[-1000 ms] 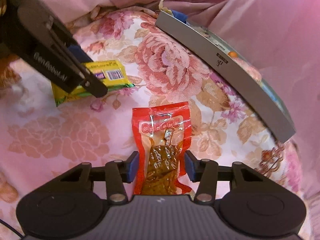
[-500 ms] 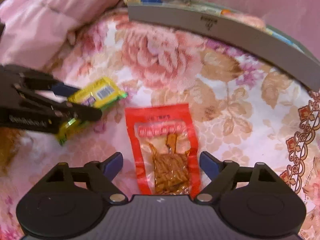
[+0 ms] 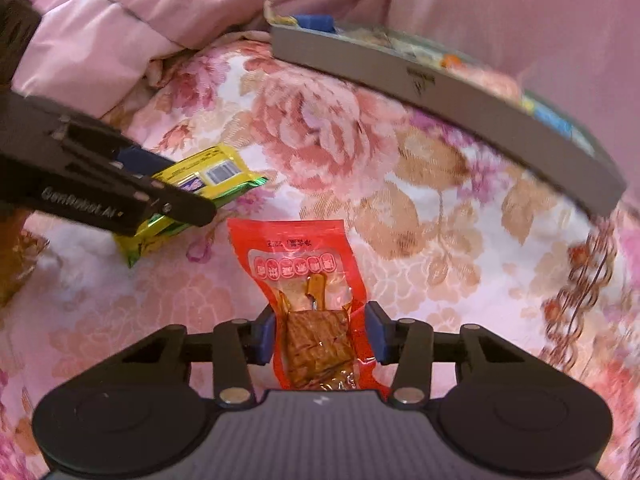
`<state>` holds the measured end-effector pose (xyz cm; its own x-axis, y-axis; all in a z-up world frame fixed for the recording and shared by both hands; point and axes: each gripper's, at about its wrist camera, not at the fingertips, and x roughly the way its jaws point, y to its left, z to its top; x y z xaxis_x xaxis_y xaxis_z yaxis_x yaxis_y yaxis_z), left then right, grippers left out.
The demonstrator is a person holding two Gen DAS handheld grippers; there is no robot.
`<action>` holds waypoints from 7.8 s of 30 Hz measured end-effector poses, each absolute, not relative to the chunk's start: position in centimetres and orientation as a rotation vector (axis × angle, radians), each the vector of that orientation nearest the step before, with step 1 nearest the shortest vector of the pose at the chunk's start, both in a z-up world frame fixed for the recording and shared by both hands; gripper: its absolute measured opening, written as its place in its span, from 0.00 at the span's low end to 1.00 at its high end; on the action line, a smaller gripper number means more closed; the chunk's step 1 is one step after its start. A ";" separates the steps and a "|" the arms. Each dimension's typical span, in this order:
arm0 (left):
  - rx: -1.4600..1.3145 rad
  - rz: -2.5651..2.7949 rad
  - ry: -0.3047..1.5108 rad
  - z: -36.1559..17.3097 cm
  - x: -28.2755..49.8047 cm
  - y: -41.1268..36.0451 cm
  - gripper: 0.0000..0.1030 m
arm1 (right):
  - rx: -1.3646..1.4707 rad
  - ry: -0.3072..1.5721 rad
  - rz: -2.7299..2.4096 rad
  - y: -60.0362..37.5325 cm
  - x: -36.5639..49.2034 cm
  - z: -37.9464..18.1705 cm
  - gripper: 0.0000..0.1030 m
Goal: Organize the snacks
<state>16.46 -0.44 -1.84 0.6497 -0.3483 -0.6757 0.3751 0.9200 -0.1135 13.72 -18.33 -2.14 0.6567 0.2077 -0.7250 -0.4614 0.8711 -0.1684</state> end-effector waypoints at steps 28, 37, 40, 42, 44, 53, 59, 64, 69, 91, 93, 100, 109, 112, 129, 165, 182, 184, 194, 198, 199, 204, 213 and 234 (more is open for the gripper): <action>-0.049 -0.280 0.506 9.1 29.0 -4.6 0.47 | -0.406 0.348 0.145 -21.1 21.5 8.0 0.49; 0.044 -0.251 0.550 10.1 33.3 -7.9 0.47 | -0.309 0.318 0.072 -23.7 25.8 7.4 0.50; 0.066 -0.263 0.511 9.5 34.0 -9.0 0.47 | -0.270 0.317 0.047 -24.8 27.0 7.0 0.50; 0.038 -0.269 0.498 9.0 34.5 -9.3 0.47 | -0.246 0.321 0.028 -25.5 27.7 6.7 0.50; 0.004 -0.273 0.511 8.3 35.3 -9.6 0.47 | -0.224 0.336 0.009 -25.9 28.4 6.4 0.50; -0.089 -0.248 0.583 6.9 37.5 -10.2 0.47 | -0.106 0.422 -0.036 -27.0 30.6 5.2 0.50; -0.136 -0.219 0.596 6.6 38.2 -10.2 0.48 | -0.069 0.457 -0.026 -27.0 31.8 5.2 0.57; -0.138 -0.233 0.568 6.9 37.5 -10.3 0.73 | -0.071 0.473 0.009 -27.2 31.6 4.9 0.64; -0.179 -0.228 0.534 7.5 36.3 -9.8 0.89 | -0.059 0.427 0.005 -27.4 30.4 5.5 0.81; -0.196 -0.114 0.299 11.0 25.3 -4.5 0.99 | 0.040 0.242 -0.102 -28.4 20.2 9.7 1.00; -0.195 -0.097 0.294 10.9 24.2 -4.1 0.99 | 0.039 0.242 -0.095 -28.2 19.4 9.7 1.00; -0.140 -0.060 0.320 10.7 21.7 -3.0 0.99 | 0.027 0.222 -0.070 -26.8 16.6 9.9 1.00; -0.108 -0.067 0.424 9.0 19.1 -1.2 0.99 | 0.040 0.244 -0.061 -25.0 14.2 9.4 1.00; -0.101 -0.074 0.411 8.7 17.9 -0.6 0.99 | 0.036 0.252 -0.047 -24.3 13.1 9.1 1.00; -0.084 -0.050 0.410 5.8 14.6 2.2 0.99 | 0.011 0.258 -0.030 -22.7 10.1 7.8 1.00; -0.006 -0.132 0.444 2.8 11.5 1.9 0.99 | 0.014 0.394 -0.040 -21.3 7.8 3.7 1.00; -0.014 -0.145 0.467 1.7 11.3 2.1 0.99 | 0.017 0.427 -0.034 -21.1 8.7 2.1 1.00; -0.014 -0.148 0.465 1.6 11.3 2.0 0.99 | 0.017 0.430 -0.035 -21.1 8.8 2.0 1.00; -0.016 -0.154 0.472 1.4 10.8 1.9 0.99 | 0.006 0.450 -0.028 -20.8 9.0 1.3 1.00; -0.019 -0.151 0.472 1.5 10.8 2.0 0.99 | 0.004 0.448 -0.028 -20.8 9.0 1.3 1.00; -0.018 -0.152 0.473 1.5 10.9 2.0 0.99 | 0.003 0.448 -0.027 -20.8 9.1 1.3 1.00; -0.018 -0.151 0.474 1.5 10.9 2.0 0.99 | 0.001 0.448 -0.028 -20.7 9.1 1.3 1.00; -0.018 -0.151 0.474 1.5 10.8 2.0 0.99 | -0.005 0.446 -0.028 -20.7 9.1 1.4 1.00; -0.017 -0.150 0.477 1.4 10.8 2.0 0.99 | -0.010 0.456 -0.025 -20.7 9.2 1.4 1.00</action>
<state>10.76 2.01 1.43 0.8775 -0.1479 -0.4563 0.1399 0.9888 -0.0515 9.24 -20.73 1.35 0.8977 -0.0260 -0.4398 0.0216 0.9997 -0.0152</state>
